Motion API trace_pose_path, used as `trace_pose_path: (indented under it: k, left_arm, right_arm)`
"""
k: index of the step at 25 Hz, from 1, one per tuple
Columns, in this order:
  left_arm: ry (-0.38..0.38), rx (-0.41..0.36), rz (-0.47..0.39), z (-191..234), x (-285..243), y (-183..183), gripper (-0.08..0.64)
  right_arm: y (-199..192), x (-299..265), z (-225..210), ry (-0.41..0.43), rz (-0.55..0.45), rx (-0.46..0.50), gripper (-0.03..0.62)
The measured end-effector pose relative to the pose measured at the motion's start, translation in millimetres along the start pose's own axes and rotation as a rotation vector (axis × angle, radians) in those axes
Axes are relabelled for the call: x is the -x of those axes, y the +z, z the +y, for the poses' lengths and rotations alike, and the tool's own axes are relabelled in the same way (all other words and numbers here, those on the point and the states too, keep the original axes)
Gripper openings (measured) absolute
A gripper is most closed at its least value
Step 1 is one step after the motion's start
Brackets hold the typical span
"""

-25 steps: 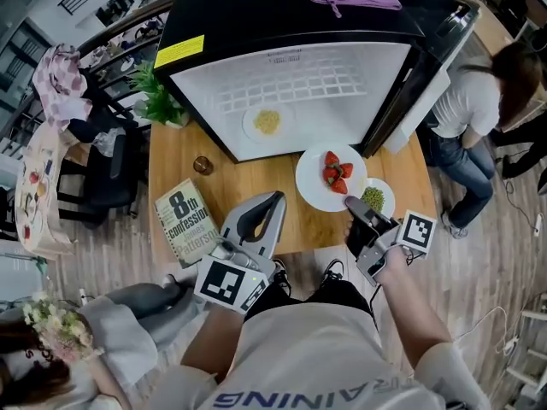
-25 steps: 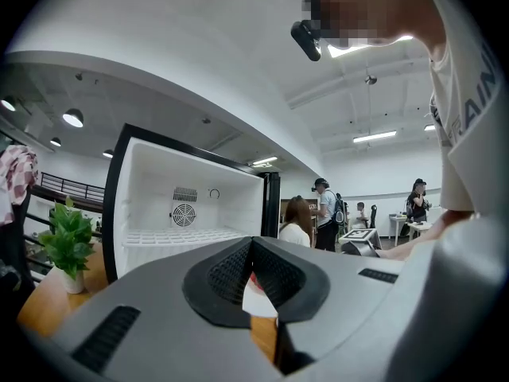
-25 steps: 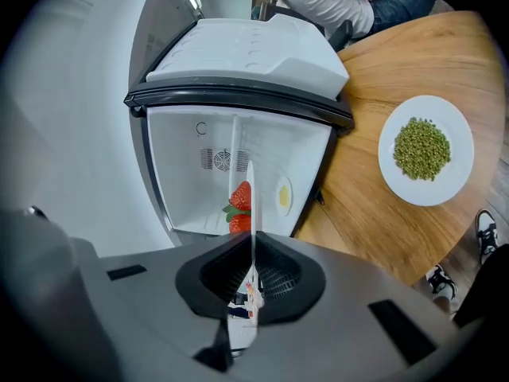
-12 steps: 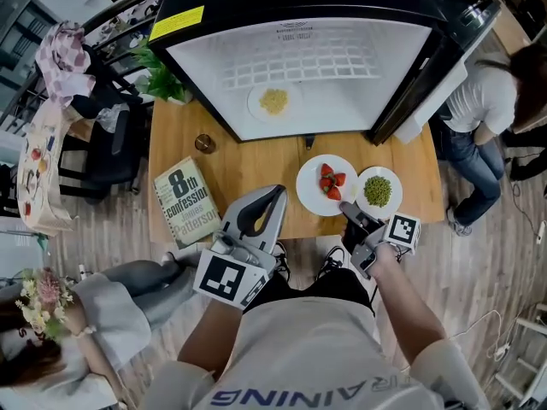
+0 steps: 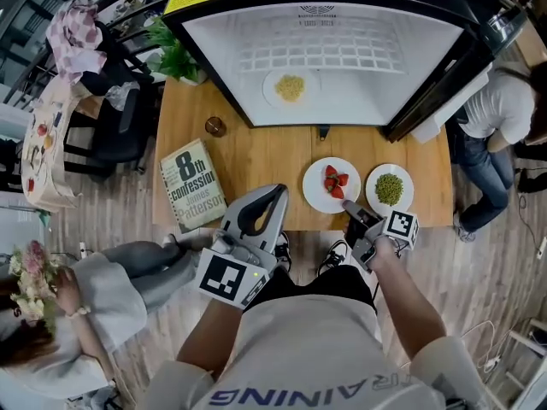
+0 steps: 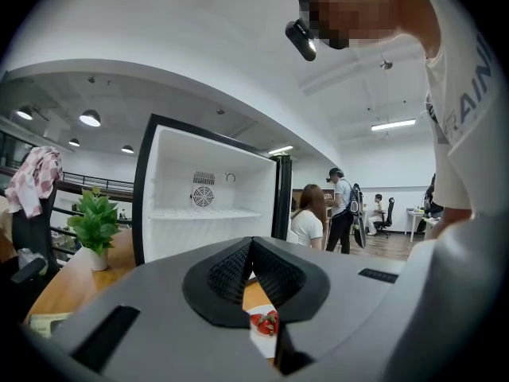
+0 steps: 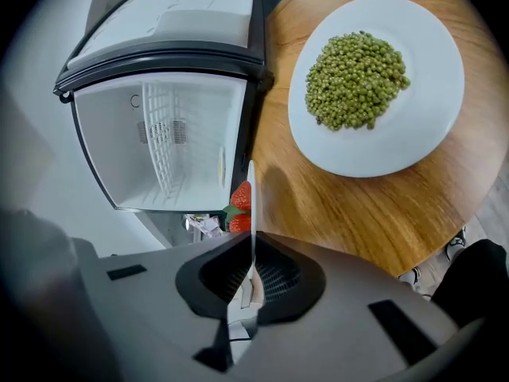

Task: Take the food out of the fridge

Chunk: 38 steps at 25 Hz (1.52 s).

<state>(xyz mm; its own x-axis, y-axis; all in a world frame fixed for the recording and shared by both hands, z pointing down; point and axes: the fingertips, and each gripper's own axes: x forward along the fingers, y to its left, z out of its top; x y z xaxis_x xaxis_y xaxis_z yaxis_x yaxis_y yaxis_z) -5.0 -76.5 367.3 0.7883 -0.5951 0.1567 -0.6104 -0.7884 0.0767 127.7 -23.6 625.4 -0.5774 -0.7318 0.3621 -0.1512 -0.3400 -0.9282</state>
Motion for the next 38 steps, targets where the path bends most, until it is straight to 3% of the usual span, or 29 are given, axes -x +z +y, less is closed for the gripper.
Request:
trace_pose_path:
  k: [17, 19, 26, 32, 38]
  left_arm:
    - [0.009, 0.011, 0.007, 5, -1, -4, 0.008]
    - [0.004, 0.013, 0.008, 5, -2, -6, 0.008]
    - [0.016, 0.017, 0.012, 14, -2, -8, 0.008]
    - [0.034, 0.017, 0.010, 23, 4, -5, 0.008]
    - [0.034, 0.044, -0.006, 26, 7, -5, 0.008]
  right_arm:
    - [1, -4, -20, -0.094, -0.023, -0.011, 0.035]
    - [2, -5, -19, -0.096, -0.024, 0.009, 0.089]
    - [0, -9, -17, -0.169, 0.014, 0.211, 0.220]
    - [-15, -10, -21, -0.249, 0.141, 0.394, 0.260]
    - [-25, -9, -32, -0.415, 0.283, 0.642, 0.264]
